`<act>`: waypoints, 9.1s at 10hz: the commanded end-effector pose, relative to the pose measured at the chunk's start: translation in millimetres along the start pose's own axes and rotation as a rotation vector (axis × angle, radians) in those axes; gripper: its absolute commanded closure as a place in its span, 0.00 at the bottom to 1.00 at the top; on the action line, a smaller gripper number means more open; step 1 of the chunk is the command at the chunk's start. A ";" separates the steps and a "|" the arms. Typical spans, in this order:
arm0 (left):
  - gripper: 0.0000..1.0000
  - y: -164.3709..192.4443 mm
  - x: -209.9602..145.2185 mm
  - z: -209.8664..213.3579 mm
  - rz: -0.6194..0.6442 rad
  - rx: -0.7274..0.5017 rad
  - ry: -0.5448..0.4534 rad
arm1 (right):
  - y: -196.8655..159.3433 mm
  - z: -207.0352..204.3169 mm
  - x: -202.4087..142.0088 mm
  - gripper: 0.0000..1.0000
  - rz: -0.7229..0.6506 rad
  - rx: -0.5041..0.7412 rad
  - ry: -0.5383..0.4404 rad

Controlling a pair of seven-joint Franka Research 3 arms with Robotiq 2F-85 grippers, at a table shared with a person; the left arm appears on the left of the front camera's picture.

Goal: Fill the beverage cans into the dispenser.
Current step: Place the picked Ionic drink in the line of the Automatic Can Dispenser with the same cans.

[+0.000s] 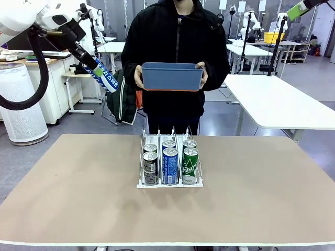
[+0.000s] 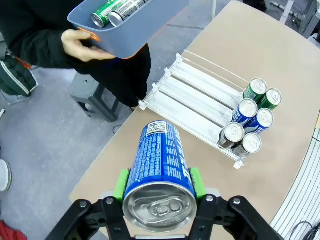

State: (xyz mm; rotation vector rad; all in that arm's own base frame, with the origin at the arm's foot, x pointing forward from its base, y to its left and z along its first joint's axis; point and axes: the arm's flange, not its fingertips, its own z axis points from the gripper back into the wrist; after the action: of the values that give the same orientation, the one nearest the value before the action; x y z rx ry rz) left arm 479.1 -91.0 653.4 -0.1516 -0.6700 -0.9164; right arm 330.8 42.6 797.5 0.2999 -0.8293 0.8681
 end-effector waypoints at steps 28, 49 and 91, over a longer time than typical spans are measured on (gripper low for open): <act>0.42 -329.5 32.3 -122.2 -0.333 -0.123 0.255 | 0.3 -0.8 -0.5 0.00 0.000 0.004 0.003; 0.42 -322.6 12.9 -178.7 -0.378 -0.084 0.308 | 0.3 -0.8 -0.5 0.00 0.000 0.004 0.003; 0.00 -267.5 25.3 -271.8 -0.263 -0.155 0.416 | 0.3 -0.8 -0.5 0.00 0.000 0.004 0.003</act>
State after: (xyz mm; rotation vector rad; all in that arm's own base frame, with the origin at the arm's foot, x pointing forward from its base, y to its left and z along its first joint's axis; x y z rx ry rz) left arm 416.0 -382.9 399.0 -0.0261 -0.2269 -1.2272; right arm 330.7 42.6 797.7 0.3000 -0.8295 0.8684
